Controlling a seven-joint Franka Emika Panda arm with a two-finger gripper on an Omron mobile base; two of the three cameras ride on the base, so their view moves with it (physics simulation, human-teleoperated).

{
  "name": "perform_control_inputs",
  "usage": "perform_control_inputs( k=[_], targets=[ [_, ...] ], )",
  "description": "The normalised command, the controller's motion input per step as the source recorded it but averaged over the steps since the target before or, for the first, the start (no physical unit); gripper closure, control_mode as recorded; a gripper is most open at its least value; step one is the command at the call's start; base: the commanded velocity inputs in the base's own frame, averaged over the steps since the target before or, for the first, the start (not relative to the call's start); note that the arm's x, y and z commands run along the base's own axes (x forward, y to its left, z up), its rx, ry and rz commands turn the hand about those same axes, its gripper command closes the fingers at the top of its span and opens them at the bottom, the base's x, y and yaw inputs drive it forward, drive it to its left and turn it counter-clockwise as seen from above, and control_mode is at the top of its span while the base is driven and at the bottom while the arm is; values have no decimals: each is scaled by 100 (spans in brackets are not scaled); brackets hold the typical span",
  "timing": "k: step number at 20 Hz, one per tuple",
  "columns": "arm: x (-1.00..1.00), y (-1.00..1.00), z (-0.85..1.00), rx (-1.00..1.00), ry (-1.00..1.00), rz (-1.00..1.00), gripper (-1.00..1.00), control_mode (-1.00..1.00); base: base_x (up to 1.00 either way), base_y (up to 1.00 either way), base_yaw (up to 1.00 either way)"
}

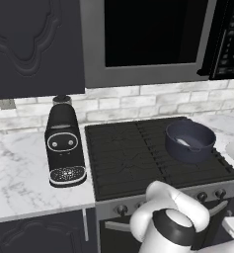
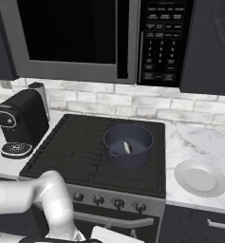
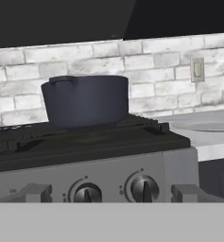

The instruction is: Retrieve the frozen meat and place it in the pot on a burner. Then turn the burner on.

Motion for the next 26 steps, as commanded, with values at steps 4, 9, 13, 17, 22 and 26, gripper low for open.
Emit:
perform_control_inputs(
  k=[4, 9, 13, 17, 22, 26],
  targets=[
    [0, -5, -17, -3, -3, 1, -100, -100, 0, 0, 0],
    [0, -1, -1, 0, -7, 1, -100, -100, 0, 0, 0],
    [0, -2, -6, -3, -1, 2, -100, -100, 0, 0, 0],
    [0, -8, -29, -16, 4, 0, -100, -100, 0, 0, 0],
    [0, -5, -30, -11, -2, 0, -100, -100, 0, 0, 0],
    [0, 0, -13, -3, -2, 0, -100, -100, 0, 0, 0]
  ],
)
